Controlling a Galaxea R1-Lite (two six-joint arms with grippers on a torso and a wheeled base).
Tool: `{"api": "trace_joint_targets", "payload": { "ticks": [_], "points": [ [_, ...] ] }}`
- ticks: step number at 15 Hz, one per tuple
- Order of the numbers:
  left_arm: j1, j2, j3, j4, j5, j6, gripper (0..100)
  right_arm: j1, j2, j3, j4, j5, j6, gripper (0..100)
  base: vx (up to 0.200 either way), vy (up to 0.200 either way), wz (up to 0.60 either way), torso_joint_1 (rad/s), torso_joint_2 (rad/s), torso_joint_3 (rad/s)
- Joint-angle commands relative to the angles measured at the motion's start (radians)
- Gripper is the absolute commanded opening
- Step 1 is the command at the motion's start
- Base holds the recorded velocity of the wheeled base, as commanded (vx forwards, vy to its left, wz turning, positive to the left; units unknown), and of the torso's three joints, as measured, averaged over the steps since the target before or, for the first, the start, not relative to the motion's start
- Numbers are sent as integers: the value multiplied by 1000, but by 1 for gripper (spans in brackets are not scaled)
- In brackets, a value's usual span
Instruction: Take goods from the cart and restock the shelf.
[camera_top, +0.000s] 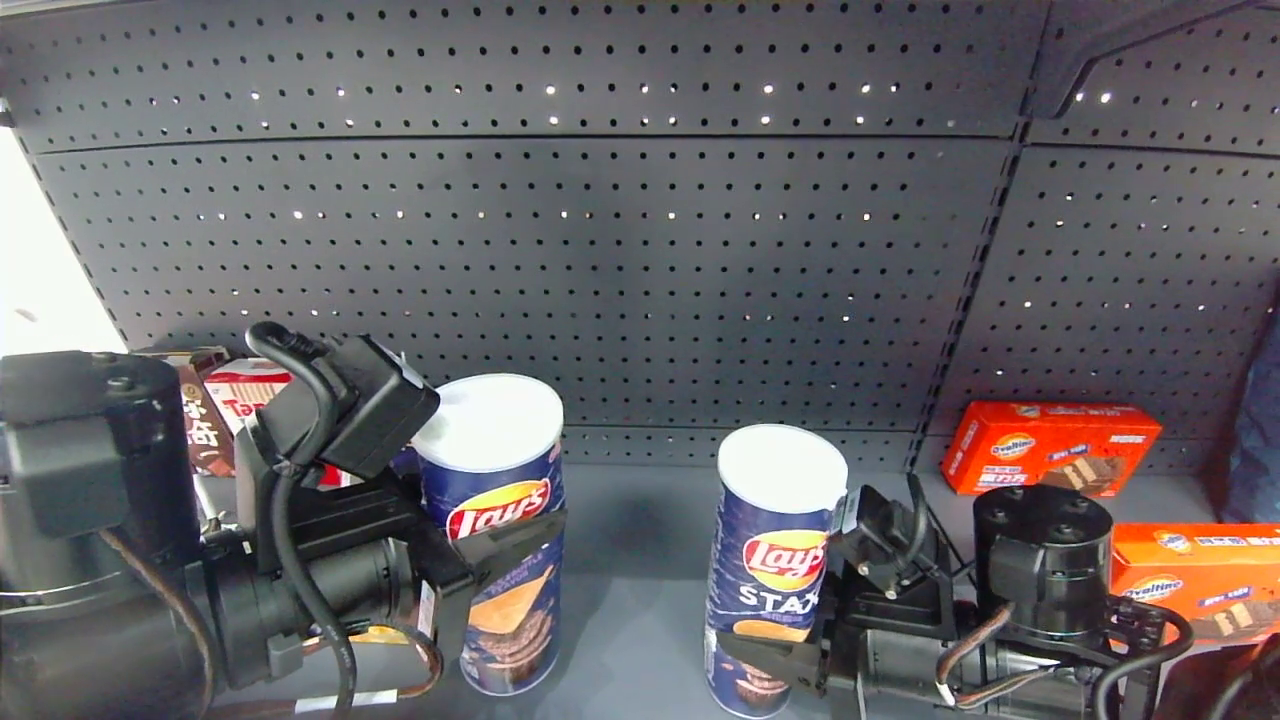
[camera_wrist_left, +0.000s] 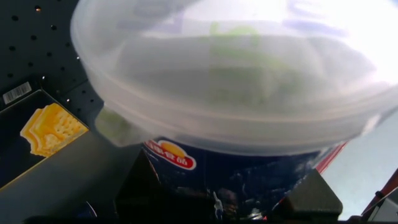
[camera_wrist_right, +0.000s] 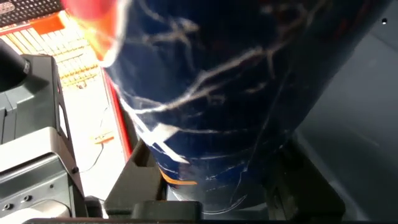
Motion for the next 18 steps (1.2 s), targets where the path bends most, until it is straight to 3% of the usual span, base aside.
{"api": "trace_joint_targets", "payload": {
  "ticks": [1, 8, 13, 18],
  "points": [
    [1, 2, 1, 0, 0, 0, 0, 0, 7, 5, 1, -1, -1, 100, 0, 0, 0, 0, 0, 0],
    [0, 0, 2, 0, 0, 0, 0, -18, -48, 58, 1, -2, -2, 100, 0, 0, 0, 0, 0, 0],
    [0, -1, 4, 0, 0, 0, 0, -44, -241, 151, 2, -56, -1, 100, 0, 0, 0, 0, 0, 0],
    [-2, -1, 2, -2, 0, 1, 0, -43, -445, 125, 84, -313, -2, 100, 0, 0, 0, 0, 0, 0]
  ]
}}
